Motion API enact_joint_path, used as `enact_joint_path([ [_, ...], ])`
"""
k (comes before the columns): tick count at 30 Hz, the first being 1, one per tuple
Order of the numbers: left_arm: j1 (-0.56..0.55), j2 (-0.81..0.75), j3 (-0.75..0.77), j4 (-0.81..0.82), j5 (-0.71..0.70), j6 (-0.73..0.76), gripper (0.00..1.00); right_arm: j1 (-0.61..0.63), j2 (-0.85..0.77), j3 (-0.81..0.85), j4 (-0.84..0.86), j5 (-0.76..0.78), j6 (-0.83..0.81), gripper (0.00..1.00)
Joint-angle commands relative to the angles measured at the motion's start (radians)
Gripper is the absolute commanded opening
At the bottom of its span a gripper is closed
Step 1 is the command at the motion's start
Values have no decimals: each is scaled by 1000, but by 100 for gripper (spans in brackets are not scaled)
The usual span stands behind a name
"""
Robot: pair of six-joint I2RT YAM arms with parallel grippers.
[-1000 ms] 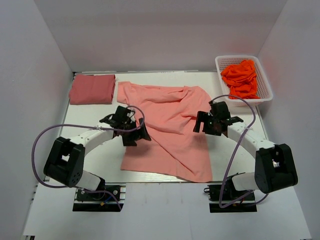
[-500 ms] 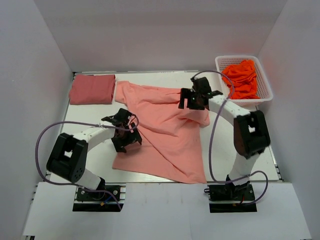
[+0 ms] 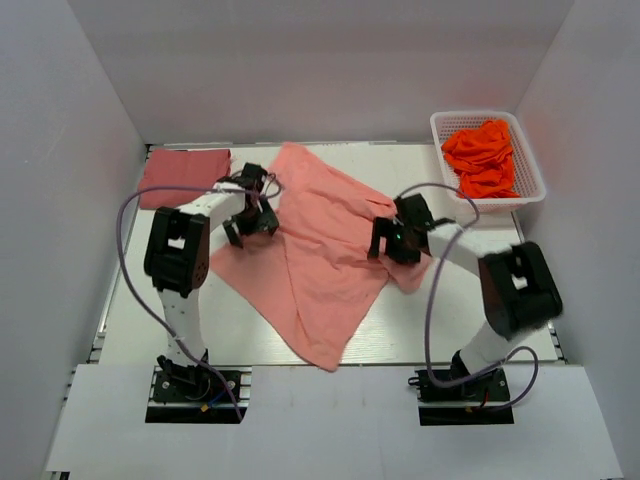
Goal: Fold and stack the t-shirts
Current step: Flatten out the tshirt
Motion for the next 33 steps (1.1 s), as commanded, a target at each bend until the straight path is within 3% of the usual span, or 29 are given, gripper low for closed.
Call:
enact_joint_path([
  [1,22,144,249,112,-50,120,100,17,-166,-263,-81,-58,90,90],
  [3,22,257,458,62,-18,181,100,66,-313,-386,-87,-133,104,90],
  [6,22,337,658,61,47,274,100,111,-473,-416,-138,-169,89,90],
  [9,22,347,784,26,93,316,100,119,-553,-333,-176,-137,20,90],
  [11,22,277,762,-21,70,316,100,114,-550,-243,-217,-53,-14,90],
  [13,22,188,685,-66,61,287,100,111,-525,-108,-266,17,-31,90],
  [16,-2,-88,392,-51,51,218,100,113,-468,16,-343,95,-19,90],
  [17,-3,-172,199,-28,64,192,100,110,-461,28,-357,103,-7,90],
  [18,-3,-340,94,-3,99,160,100,108,-456,26,-371,115,4,90],
  [20,-3,-505,-192,65,232,68,100,104,-462,-20,-382,106,47,90],
  [23,-12,-751,-459,69,427,-14,100,102,-493,-98,-391,72,70,90],
  [26,-21,-907,-616,-1,574,-58,100,104,-530,-174,-388,49,75,90],
  [33,-65,-1006,-744,-161,657,-58,92,105,-524,-276,-340,-15,93,90],
])
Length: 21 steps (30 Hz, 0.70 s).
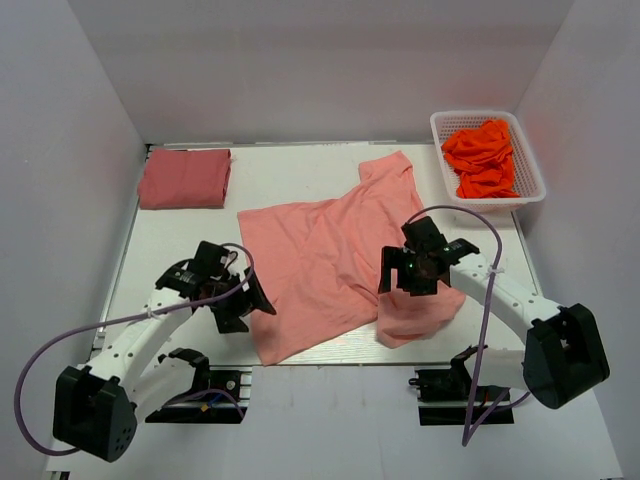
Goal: Fold and stack the t-shirts
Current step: Flatten out the tshirt
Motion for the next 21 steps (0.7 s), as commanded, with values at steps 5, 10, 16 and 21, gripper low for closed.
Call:
enact_joint_path([
  [5,-71,7,-133,-29,117,-44,85,-3,43,9,37,13,55,90],
  [10,-141,24,-201,8,126,-64,80,-5,75,32,31,23,66,90],
  [16,-204,152,-193,166,79,-99,57,-6,48,43,-11,63,101,90],
  [21,-244,240,-184,282,114,-99,0,-8,-33,57,-107,106,117,90],
])
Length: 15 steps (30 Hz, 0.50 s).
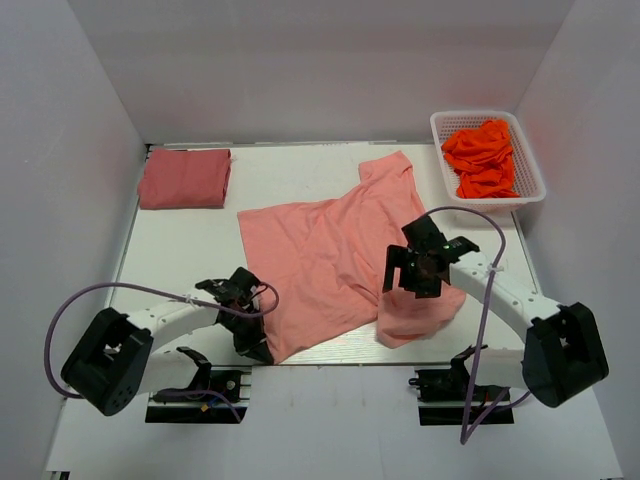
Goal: Fold and stack the t-shirts
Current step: Flatten out the tshirt
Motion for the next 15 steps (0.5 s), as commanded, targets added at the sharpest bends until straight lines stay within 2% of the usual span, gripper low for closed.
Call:
enact_joint_path([
  [1,-23,20,45,100,20,45,0,-7,-76,53,-142,49,40,90],
  [3,-23,20,129,30,-47,81,0,-7,-122,51,-187,29,43,90],
  [5,-23,1,245,-66,-171,121,0,-3,-149,28,-233,6,35,90],
  [10,-9,-52,459,-108,-355,112,0,5,-188,-56,-288,-16,60,90],
  [14,0,-53,522,-128,-462,103,0,6,-189,-139,-232,-72,87,90],
  [15,0,-53,533,-151,-486,92,0,6,-185,-157,-174,-91,91,89],
])
